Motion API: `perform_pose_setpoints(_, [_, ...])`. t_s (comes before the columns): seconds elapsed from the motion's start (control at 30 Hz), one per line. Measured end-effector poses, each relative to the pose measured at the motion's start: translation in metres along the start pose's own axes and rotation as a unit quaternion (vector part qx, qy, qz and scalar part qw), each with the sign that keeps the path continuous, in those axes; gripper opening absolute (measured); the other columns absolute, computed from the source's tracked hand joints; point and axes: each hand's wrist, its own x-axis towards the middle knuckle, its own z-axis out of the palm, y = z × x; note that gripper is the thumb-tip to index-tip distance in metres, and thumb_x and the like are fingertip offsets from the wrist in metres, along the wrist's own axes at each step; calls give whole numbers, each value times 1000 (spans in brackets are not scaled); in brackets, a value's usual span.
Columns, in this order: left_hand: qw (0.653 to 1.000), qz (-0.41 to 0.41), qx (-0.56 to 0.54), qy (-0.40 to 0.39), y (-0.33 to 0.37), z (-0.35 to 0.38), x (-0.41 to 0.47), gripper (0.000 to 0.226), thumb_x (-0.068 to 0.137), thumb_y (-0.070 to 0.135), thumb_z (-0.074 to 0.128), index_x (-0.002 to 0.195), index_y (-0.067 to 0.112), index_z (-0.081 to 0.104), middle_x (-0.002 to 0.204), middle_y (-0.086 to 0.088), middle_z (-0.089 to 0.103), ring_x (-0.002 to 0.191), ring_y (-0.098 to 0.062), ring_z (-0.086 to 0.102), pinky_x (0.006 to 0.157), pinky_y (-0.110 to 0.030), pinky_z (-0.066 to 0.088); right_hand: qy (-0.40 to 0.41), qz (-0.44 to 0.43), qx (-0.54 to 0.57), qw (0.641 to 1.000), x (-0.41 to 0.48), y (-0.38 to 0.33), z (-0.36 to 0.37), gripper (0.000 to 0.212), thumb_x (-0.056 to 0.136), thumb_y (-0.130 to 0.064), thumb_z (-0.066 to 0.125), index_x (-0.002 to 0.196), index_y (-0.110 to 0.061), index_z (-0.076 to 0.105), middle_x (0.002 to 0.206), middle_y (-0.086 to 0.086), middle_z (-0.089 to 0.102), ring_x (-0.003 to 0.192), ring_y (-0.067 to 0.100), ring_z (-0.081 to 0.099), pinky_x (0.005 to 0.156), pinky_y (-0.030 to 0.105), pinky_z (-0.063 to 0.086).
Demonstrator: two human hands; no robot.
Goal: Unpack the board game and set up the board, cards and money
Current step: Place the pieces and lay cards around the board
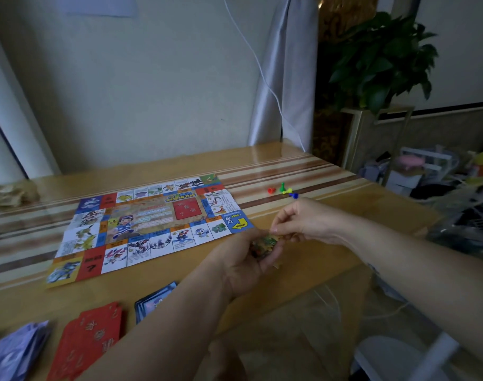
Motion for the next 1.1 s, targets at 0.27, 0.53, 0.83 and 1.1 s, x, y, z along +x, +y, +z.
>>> perform_pose_setpoints(0.27, [999,22,16,28,3,-3,-1,10,92,-7,48,96,-6,57,94,-24,62,81,-27,64,66,-35,55,67,-61,3,996,3,-3,8,14,77,-3,74,77,-14,65,71,0,63,64,9,56,57,19,44])
perform_pose_setpoints(0.53, [996,53,-74,20,24,-20,-9,16,93,-6,44,103,-10,56,90,-27,62,85,-26,65,70,-39,56,-77,5,-279,957,-11,10,11,27,82,-23,72,108,-22,67,83,-12,62,79,3,59,75,20,46])
perform_pose_setpoints(0.83, [995,74,-70,8,30,-22,-14,20,94,-5,44,109,-8,57,100,-24,61,89,-25,66,71,-36,57,-117,22,-436,892,7,-18,25,32,77,-24,77,106,-13,68,88,-4,60,84,13,57,76,26,46])
perform_pose_setpoints(1.1, [995,73,-72,12,27,-19,-18,17,94,-5,44,105,-9,57,95,-23,62,88,-26,66,71,-36,57,-146,44,-478,865,12,-25,27,32,78,-27,76,106,-12,70,109,3,69,90,15,60,77,24,47])
